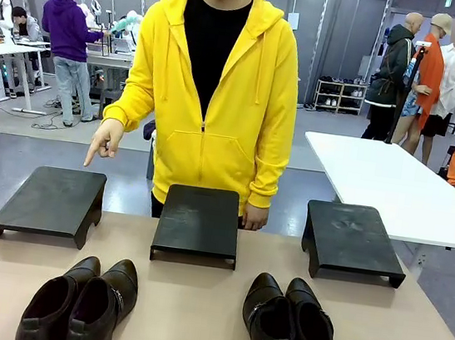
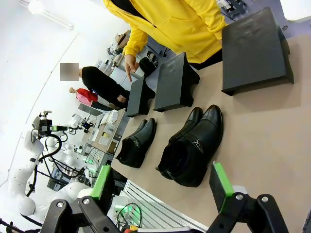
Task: Place the shoes on the stand as instructed by the person.
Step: Pick up one pair of Shoes and place it on the Shoes Stand indicated by the person.
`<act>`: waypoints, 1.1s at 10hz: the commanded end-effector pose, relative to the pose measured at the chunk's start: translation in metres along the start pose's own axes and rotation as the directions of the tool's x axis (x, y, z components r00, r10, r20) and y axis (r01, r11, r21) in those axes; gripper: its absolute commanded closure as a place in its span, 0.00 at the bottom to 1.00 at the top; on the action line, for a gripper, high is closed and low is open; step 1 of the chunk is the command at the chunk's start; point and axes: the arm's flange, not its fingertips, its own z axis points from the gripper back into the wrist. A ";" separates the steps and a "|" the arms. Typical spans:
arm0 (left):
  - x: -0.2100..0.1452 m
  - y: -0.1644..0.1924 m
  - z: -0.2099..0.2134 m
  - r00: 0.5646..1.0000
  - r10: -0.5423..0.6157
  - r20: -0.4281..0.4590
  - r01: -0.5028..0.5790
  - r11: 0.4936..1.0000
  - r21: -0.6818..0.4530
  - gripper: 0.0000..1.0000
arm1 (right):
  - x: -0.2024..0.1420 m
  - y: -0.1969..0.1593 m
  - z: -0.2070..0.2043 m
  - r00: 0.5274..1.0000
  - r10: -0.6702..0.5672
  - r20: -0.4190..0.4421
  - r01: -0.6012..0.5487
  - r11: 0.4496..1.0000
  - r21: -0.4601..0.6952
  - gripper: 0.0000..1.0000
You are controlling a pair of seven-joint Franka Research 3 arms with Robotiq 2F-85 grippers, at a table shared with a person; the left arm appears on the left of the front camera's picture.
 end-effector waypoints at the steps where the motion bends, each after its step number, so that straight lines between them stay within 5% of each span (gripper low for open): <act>1: 0.018 -0.037 -0.034 0.985 -0.071 -0.155 0.095 0.984 0.153 0.00 | 0.003 0.000 0.000 1.000 0.006 -0.001 -0.006 1.000 0.007 0.00; 4: 0.015 -0.099 -0.107 0.944 -0.026 -0.329 0.115 0.960 0.254 0.00 | 0.003 0.000 0.000 1.000 0.006 -0.001 -0.006 1.000 0.007 0.00; 6: 0.006 -0.111 -0.154 0.946 0.032 -0.322 0.101 0.917 0.386 0.00 | 0.003 0.000 0.000 1.000 0.006 -0.001 -0.006 1.000 0.007 0.00; 11: -0.032 -0.090 -0.241 0.953 0.143 -0.266 -0.003 0.886 0.464 0.00 | 0.003 0.000 0.000 1.000 0.006 -0.001 -0.006 1.000 0.007 0.00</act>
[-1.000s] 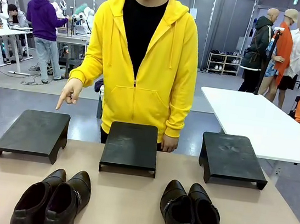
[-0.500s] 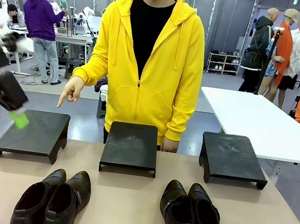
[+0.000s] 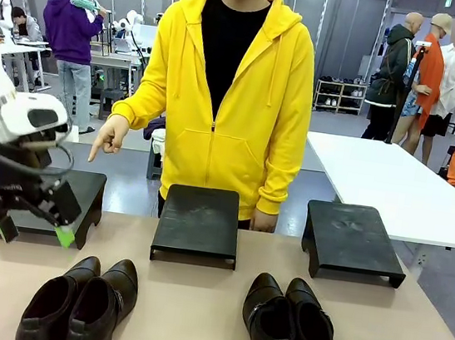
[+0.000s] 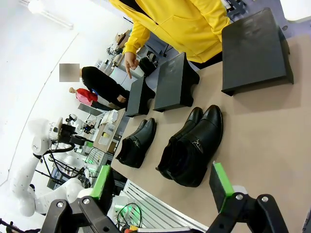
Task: Place the shoes on the stand as instructed by the person.
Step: Pick up one pair of Shoes and place it on the Shoes Stand indicated by the person.
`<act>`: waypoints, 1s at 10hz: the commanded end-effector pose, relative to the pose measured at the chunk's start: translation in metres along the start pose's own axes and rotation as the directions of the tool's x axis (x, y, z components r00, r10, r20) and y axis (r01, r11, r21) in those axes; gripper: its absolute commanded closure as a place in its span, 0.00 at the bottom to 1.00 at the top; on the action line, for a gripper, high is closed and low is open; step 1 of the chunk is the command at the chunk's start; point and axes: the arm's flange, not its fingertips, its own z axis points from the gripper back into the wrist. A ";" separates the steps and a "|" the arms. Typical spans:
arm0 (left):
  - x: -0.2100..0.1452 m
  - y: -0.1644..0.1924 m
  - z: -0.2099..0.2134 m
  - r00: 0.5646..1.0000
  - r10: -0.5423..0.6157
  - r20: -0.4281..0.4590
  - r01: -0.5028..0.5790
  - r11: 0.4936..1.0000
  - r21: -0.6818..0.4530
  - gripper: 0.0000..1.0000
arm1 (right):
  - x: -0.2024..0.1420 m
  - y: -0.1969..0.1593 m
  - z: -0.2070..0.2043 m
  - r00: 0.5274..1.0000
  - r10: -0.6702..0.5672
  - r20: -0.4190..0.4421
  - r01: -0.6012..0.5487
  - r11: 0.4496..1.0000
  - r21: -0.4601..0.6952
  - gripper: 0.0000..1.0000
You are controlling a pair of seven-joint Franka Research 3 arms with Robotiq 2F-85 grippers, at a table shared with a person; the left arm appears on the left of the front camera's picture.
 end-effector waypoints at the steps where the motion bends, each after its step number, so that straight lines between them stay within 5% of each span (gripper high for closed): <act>1: -0.004 -0.004 -0.025 1.000 0.015 0.023 -0.016 1.000 0.017 0.00 | 0.002 0.000 0.000 1.000 0.005 -0.001 -0.005 1.000 0.007 0.00; 10: -0.007 -0.001 -0.135 0.999 0.038 -0.026 -0.036 0.998 0.044 0.00 | 0.002 0.000 0.000 1.000 0.005 -0.001 -0.005 1.000 0.007 0.00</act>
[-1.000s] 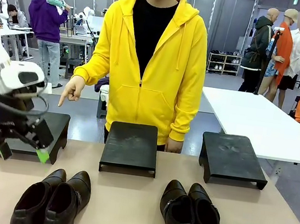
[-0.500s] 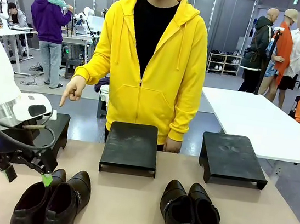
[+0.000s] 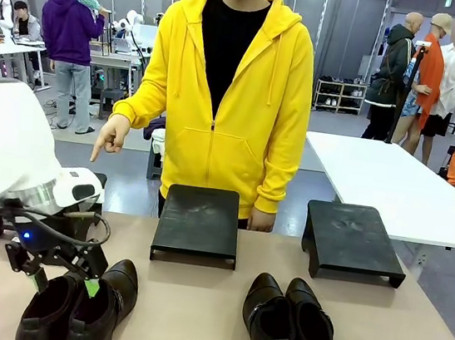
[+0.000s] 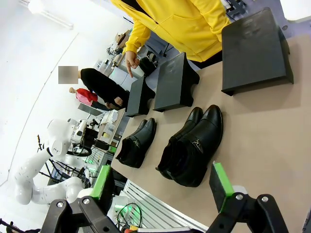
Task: Place the shoes on the stand as instructed by the person.
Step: Pick up one pair of Shoes and place it on the Shoes Stand indicated by the person.
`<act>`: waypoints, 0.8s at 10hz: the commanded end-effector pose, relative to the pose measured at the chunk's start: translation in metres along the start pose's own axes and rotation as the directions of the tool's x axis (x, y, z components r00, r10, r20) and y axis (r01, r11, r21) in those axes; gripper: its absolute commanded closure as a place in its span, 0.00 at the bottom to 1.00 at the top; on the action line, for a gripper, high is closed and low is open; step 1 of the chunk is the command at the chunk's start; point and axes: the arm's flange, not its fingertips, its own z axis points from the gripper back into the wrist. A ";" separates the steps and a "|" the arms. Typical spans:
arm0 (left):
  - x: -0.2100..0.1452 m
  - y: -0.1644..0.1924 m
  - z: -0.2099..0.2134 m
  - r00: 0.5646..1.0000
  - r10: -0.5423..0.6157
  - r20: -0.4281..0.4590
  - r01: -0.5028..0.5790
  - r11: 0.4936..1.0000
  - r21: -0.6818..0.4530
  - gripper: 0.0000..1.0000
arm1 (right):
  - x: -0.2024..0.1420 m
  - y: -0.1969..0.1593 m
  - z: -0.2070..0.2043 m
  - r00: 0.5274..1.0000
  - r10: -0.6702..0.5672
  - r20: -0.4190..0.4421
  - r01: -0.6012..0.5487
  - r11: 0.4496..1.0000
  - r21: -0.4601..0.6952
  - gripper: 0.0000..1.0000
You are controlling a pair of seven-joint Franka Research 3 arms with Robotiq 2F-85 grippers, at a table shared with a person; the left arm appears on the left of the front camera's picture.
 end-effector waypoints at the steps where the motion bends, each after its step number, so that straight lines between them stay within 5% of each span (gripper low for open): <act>1: -0.024 0.008 -0.035 0.998 0.035 0.045 -0.038 0.998 0.052 0.00 | 0.002 0.000 0.000 1.000 0.006 -0.001 -0.006 1.000 0.007 0.00; 8: -0.048 0.028 -0.092 0.992 0.130 0.002 -0.129 0.983 0.129 0.00 | 0.002 0.000 0.000 1.000 0.006 -0.001 -0.006 1.000 0.007 0.00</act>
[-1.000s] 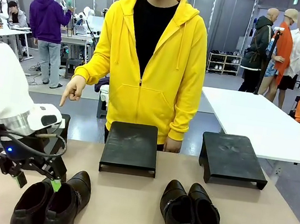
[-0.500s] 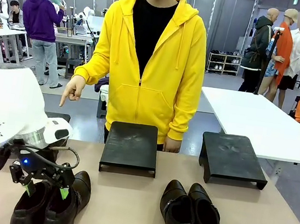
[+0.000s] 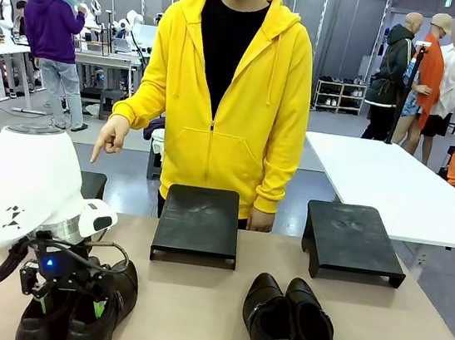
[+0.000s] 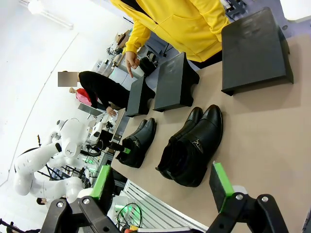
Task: Place the shoes on the stand as instructed by the person.
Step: Pick up one pair of Shoes and place it on the Shoes Stand indicated by the person.
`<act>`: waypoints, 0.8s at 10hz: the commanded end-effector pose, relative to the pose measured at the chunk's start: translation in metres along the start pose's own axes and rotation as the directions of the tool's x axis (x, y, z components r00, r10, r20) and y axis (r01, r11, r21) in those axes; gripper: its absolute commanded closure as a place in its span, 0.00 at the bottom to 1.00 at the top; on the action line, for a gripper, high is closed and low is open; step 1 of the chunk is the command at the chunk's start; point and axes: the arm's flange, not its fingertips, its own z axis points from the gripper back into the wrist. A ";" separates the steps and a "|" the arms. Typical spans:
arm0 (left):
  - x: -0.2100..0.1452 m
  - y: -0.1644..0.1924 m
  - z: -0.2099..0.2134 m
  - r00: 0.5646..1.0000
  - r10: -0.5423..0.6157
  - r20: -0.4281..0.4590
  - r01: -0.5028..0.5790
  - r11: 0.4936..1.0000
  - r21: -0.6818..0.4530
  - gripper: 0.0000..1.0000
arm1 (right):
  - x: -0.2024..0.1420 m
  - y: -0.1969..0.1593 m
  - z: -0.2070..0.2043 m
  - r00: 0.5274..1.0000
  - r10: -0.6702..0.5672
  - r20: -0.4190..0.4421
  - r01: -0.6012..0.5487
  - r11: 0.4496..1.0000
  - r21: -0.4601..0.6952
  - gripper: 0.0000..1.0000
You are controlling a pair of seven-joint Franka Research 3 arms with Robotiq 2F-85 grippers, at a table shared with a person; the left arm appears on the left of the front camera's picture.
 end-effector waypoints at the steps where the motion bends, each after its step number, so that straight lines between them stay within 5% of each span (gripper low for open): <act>1: -0.060 0.038 -0.033 0.999 0.044 0.015 -0.045 0.997 0.057 0.18 | 0.002 0.001 0.000 1.000 0.007 0.000 -0.007 1.000 0.007 0.00; 3: -0.061 0.044 -0.034 0.999 0.044 0.015 -0.045 0.997 0.066 0.78 | 0.002 0.001 0.000 1.000 0.007 0.000 -0.007 1.000 0.007 0.00; 4: -0.060 0.045 -0.036 0.998 0.055 0.015 -0.056 0.997 0.052 1.00 | 0.002 0.001 0.000 1.000 0.007 0.000 -0.007 1.000 0.007 0.00; 7: -0.057 0.046 -0.037 0.998 0.060 0.000 -0.060 0.997 0.049 0.95 | 0.002 0.001 0.000 1.000 0.007 0.000 -0.007 1.000 0.007 0.00; 8: -0.055 0.046 -0.036 0.998 0.057 0.000 -0.057 0.998 0.038 1.00 | 0.002 0.001 0.000 1.000 0.007 0.000 -0.007 1.000 0.007 0.00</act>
